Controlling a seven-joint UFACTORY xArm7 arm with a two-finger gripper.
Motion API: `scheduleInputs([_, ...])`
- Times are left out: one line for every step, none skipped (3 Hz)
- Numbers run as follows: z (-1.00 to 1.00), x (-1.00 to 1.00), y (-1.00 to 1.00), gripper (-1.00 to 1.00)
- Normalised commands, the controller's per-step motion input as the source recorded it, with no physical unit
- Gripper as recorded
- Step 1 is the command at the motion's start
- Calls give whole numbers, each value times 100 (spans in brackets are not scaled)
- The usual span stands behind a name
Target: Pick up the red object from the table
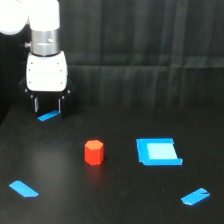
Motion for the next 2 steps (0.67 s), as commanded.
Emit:
scheduleInputs([-10,69,-25,96])
scheduleInputs([-12,68,-45,93])
